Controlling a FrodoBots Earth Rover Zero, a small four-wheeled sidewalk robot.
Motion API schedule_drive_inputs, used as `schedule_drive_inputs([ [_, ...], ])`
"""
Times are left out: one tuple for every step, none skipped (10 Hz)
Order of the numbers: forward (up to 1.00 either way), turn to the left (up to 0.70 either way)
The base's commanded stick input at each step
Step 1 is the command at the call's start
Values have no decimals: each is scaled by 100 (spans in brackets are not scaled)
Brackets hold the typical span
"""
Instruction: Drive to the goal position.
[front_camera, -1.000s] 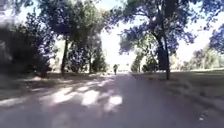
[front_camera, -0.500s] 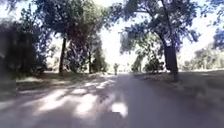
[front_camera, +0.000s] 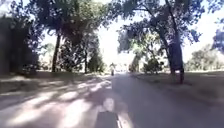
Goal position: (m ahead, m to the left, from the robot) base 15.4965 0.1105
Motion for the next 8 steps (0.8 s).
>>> schedule_drive_inputs([
  [100,0],
  [100,0],
  [100,0],
  [100,0],
  [100,0],
  [100,0],
  [100,0],
  [100,0],
])
